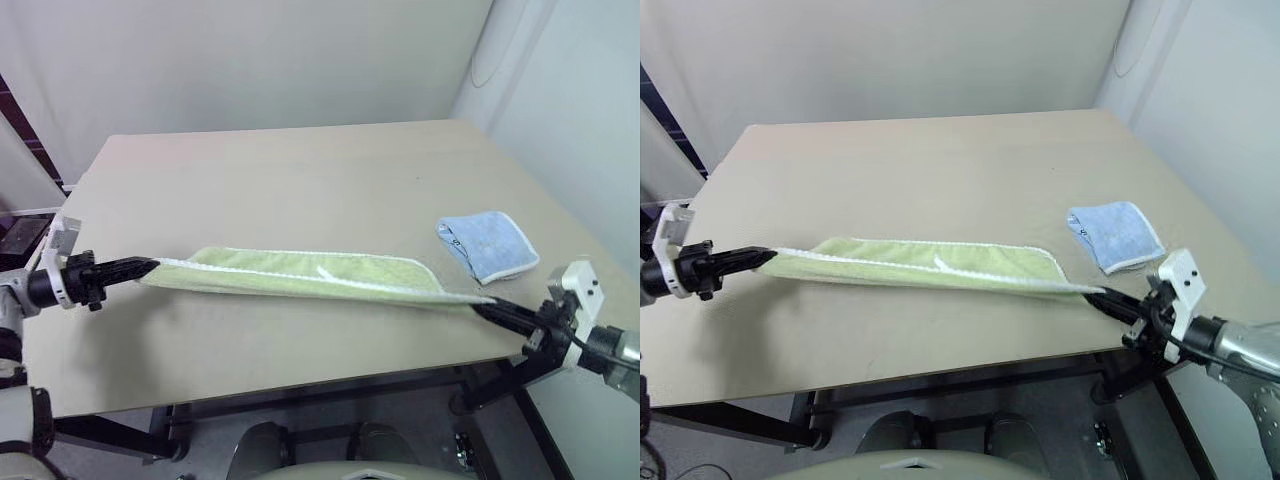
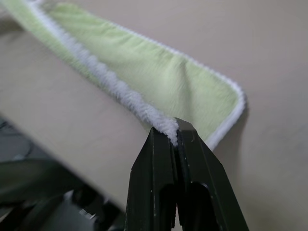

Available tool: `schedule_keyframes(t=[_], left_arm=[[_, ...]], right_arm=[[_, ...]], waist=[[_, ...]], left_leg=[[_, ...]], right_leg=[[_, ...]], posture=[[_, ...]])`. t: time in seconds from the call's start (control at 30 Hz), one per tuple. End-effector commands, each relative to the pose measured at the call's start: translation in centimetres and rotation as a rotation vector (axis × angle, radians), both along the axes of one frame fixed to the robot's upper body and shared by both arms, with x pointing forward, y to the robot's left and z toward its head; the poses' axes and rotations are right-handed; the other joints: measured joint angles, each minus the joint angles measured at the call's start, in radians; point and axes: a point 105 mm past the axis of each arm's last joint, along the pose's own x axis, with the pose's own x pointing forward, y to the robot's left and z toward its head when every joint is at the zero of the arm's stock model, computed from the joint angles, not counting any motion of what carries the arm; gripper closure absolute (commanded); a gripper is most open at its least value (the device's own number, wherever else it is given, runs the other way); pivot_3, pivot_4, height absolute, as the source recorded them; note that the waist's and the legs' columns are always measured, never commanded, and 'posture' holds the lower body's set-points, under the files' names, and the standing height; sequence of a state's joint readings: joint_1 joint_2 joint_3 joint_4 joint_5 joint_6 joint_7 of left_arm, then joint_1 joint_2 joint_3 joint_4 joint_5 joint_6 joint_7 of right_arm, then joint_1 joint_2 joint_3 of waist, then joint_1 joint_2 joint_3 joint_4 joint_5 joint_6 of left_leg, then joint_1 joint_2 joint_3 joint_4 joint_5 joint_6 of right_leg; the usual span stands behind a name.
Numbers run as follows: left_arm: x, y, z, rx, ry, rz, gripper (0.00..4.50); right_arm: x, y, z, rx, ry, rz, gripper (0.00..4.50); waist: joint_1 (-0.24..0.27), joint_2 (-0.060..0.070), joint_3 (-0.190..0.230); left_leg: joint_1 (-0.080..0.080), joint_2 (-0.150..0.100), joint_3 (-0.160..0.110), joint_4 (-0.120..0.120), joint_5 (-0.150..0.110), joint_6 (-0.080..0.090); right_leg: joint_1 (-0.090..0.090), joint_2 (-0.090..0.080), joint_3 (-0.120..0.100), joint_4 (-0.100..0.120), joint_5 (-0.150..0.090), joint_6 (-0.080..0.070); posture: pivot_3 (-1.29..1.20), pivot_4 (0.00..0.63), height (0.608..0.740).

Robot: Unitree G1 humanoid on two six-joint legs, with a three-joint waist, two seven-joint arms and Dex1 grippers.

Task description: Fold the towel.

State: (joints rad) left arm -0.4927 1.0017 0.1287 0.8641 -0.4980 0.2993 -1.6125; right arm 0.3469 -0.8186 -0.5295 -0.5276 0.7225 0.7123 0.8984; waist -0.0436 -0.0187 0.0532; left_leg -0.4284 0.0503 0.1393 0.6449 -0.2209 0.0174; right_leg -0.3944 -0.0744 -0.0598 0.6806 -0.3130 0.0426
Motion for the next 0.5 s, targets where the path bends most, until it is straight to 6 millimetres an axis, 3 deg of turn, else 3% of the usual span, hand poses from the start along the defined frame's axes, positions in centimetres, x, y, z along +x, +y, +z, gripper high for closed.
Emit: schedule_keyframes(t=[0.03, 0.13, 0.23, 0.37, 0.5], left_arm=[[-1.0, 1.0, 1.2, 0.049, 0.0, -0.005, 4.49], [-1.8, 0.9, 0.8, 0.076, 0.029, -0.036, 4.49], [-1.8, 0.9, -0.1, 0.085, 0.04, -0.034, 4.49], [2.0, -0.2, -0.8, -0.049, -0.055, 0.108, 4.49], [3.2, -1.5, -2.3, -0.067, -0.052, 0.122, 4.49]], right_arm=[[-0.8, -1.7, 1.0, -0.078, -0.019, -0.025, 4.5], [-1.7, -1.7, 0.7, -0.104, 0.01, 0.003, 4.5], [-0.9, -2.0, 0.1, -0.114, 0.02, -0.019, 4.5], [3.8, -2.5, -0.4, -0.042, -0.037, -0.153, 4.5], [6.2, -2.6, -2.2, 0.025, 0.015, -0.202, 4.5]], waist=[[0.0, 0.001, 0.0], [-0.001, 0.001, 0.0], [-0.001, 0.002, -0.001], [0.002, 0.002, -0.001], [0.001, 0.002, -0.002]], left_leg=[[0.001, -0.001, 0.001, -0.001, 0.0, 0.0], [0.001, -0.001, 0.001, -0.003, 0.0, 0.0], [0.002, -0.001, 0.002, -0.006, 0.0, 0.0], [0.004, -0.001, 0.002, -0.012, 0.0, 0.0], [0.002, 0.0, 0.002, -0.012, 0.0, 0.0]], right_leg=[[0.0, -0.001, 0.0, 0.0, 0.0, 0.0], [0.0, -0.002, -0.001, -0.002, 0.0, 0.0], [0.0, -0.005, -0.005, -0.006, 0.0, -0.001], [0.001, -0.01, -0.016, -0.018, 0.01, -0.004], [0.001, -0.016, -0.027, -0.024, 0.016, -0.002]], posture=[[0.0, 0.0, 0.74], [0.0, 0.0, 0.74], [0.0, 0.0, 0.74], [0.0, 0.0, 0.74], [0.0, 0.0, 0.74]])
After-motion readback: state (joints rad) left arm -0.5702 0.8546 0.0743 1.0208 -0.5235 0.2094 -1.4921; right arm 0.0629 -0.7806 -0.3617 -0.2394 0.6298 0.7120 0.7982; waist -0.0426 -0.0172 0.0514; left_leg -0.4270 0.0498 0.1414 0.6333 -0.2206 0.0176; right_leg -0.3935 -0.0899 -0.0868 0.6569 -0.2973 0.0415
